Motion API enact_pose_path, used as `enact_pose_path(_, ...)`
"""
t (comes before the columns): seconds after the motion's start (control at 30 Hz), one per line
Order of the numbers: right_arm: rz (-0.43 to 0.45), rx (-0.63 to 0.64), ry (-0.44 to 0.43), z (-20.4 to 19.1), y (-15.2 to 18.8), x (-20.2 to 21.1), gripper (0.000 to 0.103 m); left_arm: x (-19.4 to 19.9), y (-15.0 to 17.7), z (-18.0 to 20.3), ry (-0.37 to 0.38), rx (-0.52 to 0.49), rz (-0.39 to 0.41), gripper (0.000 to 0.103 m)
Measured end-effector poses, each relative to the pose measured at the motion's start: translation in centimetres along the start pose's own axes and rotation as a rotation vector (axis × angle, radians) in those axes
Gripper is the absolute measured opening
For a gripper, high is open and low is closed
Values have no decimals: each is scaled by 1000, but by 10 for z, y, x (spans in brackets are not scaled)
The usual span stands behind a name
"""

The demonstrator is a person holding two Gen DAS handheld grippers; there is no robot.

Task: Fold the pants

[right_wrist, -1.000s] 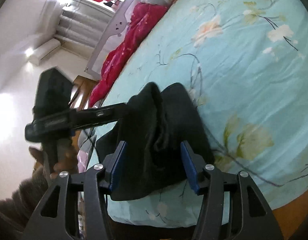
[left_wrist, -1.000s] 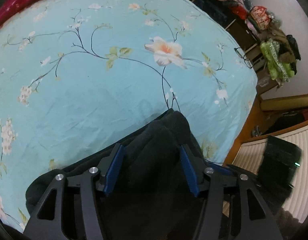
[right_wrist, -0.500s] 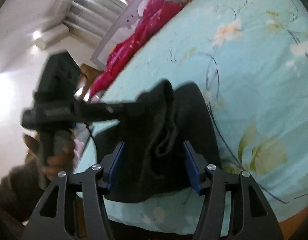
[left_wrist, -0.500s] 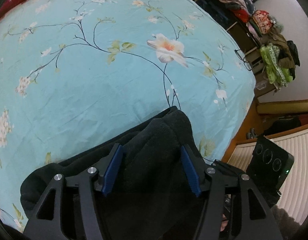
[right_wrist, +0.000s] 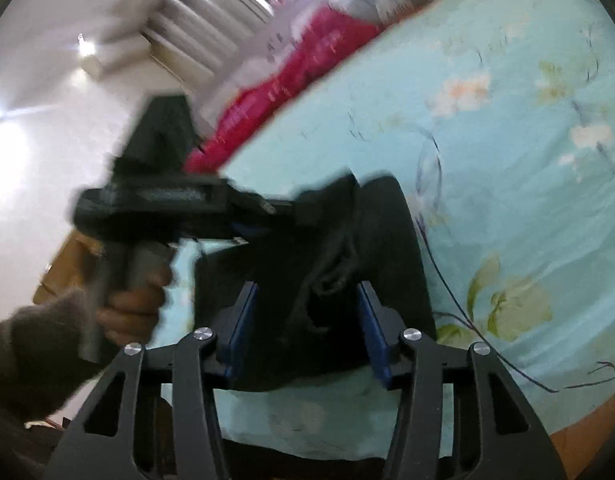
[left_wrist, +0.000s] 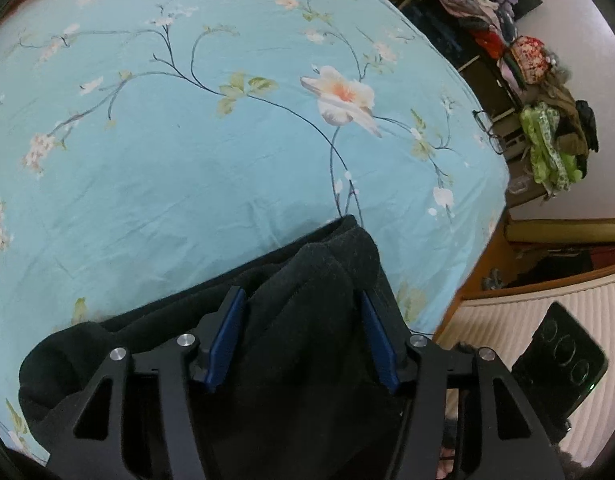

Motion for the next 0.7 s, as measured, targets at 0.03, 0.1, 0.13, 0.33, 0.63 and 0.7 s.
enact_pose_path(0.03,-10,-4,-9,-2,3,2,52,1,-1,0,1,4,-1,59)
enact_pose_path(0.1,-40,-27,-44,-5,13,1,52,2,-3,1,0,3,2,60)
enact_pose_path(0.13,-76,-29,-51,-4,20,-4,52,1,-4,1,-2,3,-2,61)
enact_pose_path(0.33,-93,-109,-61,10,24,-19,52,-5,-2,-1,-19,15,9,60)
enact_pose_path(0.63,-153,-92,-177,-22,16,-9,33,45,19,-14,163,184,134,43)
enact_pose_path(0.7,-139,-53,-210,-37,9,-3,33,57,14,-9,163,178,170,42)
Point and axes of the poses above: each gripper's, at about its wrist camera, not at the fingertips, and x roughly against the way its jaws point, z to its right, y to its underside, the point moved 6 cm from there along -x, roughly the way its jaws point, and after that the axes turned 10 degrees about -x, right-handed, at the moved point
